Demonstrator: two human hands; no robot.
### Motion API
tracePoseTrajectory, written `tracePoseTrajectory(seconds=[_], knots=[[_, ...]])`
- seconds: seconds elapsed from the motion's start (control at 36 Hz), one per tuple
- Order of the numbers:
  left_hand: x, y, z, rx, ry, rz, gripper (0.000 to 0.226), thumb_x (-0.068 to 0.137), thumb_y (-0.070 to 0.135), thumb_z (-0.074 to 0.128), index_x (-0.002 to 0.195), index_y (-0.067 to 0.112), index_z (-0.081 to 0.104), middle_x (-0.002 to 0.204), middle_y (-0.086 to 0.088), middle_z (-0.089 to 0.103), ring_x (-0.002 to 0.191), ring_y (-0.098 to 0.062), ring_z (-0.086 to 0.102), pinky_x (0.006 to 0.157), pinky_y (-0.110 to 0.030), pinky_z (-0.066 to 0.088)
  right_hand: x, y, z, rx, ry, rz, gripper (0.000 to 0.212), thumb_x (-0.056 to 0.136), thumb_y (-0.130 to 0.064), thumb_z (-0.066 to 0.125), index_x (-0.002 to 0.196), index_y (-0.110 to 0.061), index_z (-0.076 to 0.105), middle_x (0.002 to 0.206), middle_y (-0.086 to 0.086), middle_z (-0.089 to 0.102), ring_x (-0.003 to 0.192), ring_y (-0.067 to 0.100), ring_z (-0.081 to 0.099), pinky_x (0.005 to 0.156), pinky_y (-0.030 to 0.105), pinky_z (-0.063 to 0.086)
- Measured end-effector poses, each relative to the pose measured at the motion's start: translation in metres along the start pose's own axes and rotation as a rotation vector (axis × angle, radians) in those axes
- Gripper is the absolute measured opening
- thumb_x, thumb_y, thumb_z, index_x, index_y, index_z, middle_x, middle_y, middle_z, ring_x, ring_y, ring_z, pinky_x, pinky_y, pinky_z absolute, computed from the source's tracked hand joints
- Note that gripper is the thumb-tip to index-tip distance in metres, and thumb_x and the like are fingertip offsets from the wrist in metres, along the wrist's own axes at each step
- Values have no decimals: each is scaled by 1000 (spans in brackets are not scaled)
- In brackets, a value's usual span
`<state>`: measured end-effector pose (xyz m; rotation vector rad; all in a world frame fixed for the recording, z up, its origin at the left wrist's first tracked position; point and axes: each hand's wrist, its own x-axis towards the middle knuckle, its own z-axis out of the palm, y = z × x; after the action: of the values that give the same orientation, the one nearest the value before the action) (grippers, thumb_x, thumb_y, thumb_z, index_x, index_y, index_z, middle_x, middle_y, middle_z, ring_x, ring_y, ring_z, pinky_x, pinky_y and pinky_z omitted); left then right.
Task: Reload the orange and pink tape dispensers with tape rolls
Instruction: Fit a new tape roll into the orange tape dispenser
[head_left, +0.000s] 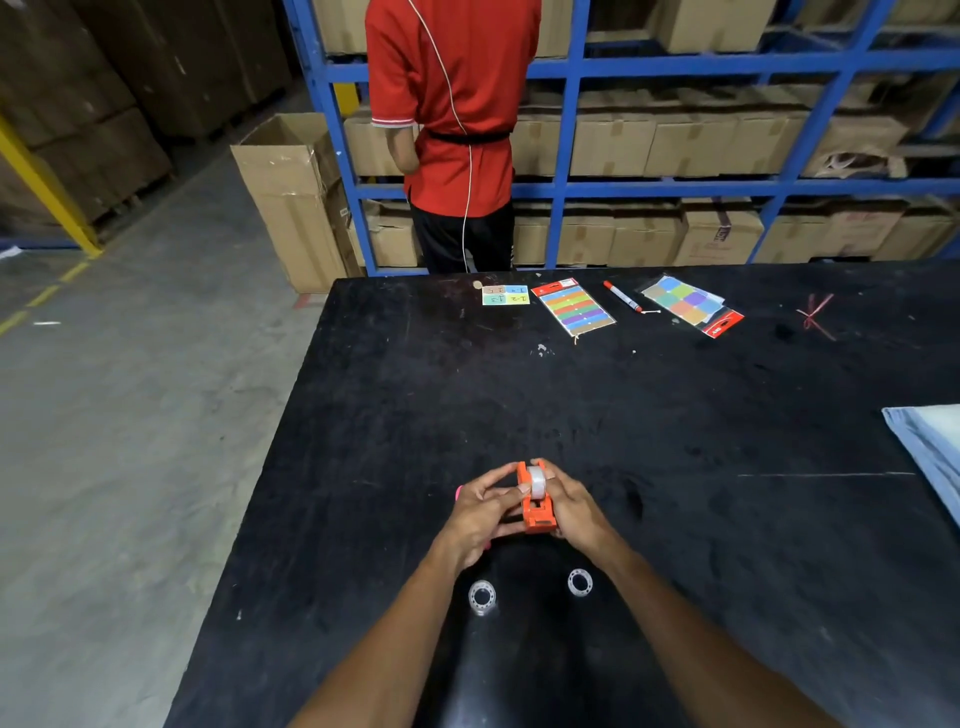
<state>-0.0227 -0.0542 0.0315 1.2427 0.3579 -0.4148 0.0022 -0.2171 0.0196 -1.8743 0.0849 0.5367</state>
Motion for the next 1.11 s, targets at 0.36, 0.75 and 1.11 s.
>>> tracePoseTrajectory(seconds=[0.36,0.75,1.11], knots=[[-4,5,3,-31,-70,-44,48,94,13,64,138,25,48,117,-17,72,106,-34,71,90,-54,57,2,-9,-15,-287,-25,-75,46,101,-43,37,146,-45,38,123,-4,53,113,13,53,104,38,45],[-3,16,-3,-19,-82,-8,48,96,12,60,141,18,44,103,-12,76,87,-22,75,80,-45,61,-11,-41,-21,-777,97,-574,28,89,-32,66,115,-35,57,117,-18,55,113,5,51,95,37,36],[-7,20,-2,-24,-13,-1,56,91,13,67,142,17,43,111,-18,74,100,-34,72,90,-57,56,-15,-51,-19,-835,276,-738,6,88,-29,67,90,-28,73,102,-15,59,99,9,51,86,35,35]])
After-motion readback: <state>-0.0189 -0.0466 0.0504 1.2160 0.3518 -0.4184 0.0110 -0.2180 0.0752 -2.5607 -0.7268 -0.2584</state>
